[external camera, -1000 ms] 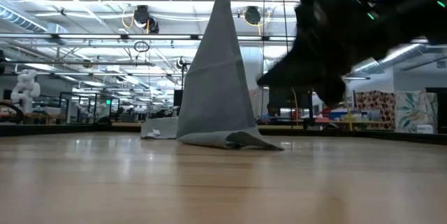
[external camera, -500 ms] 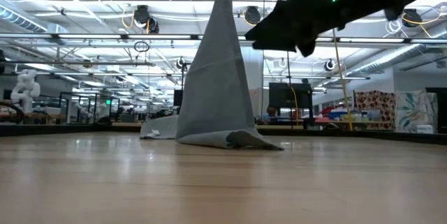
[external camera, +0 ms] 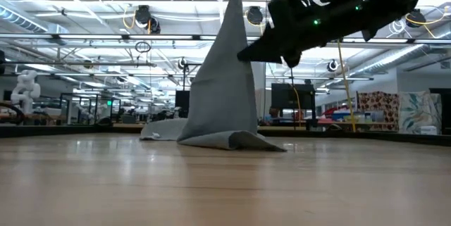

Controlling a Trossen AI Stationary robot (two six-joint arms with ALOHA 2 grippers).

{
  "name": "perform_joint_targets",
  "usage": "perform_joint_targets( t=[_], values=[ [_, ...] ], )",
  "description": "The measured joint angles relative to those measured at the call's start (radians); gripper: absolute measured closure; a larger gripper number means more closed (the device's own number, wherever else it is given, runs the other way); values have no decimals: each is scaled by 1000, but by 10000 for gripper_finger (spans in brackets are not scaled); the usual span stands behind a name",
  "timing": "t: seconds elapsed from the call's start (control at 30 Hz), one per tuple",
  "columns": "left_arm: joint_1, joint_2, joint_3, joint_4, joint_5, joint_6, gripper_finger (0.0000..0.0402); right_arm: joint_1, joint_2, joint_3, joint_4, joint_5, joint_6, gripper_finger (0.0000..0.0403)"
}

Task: Roll towel
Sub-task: Fold the gray towel on the table

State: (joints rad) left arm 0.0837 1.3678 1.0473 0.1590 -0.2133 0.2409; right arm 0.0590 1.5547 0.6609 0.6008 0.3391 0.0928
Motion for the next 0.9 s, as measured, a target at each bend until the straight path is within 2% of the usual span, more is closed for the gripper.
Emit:
perform_joint_targets(
  t=[0.27,0.33,0.57,0.67,0.77,0.83,0.9],
  values=[
    [-29,-2,0,-85,22,-80,391,0,-171,0,-401,258,102,400],
    [-49,0,0,-110,29,-105,391,-1,-218,0,-452,307,102,399],
    [-112,63,1,-142,56,-207,385,-20,-298,0,-612,340,109,401],
    [-134,108,1,-171,144,-281,352,-33,-299,0,-686,340,157,401],
    [-165,148,1,-232,199,-308,295,-41,-299,0,-727,343,184,402],
    [-183,166,1,-299,172,-316,251,-40,-299,0,-731,343,187,402],
    [-196,175,1,-410,45,-345,209,-39,-300,0,-733,342,187,402]
  ],
)
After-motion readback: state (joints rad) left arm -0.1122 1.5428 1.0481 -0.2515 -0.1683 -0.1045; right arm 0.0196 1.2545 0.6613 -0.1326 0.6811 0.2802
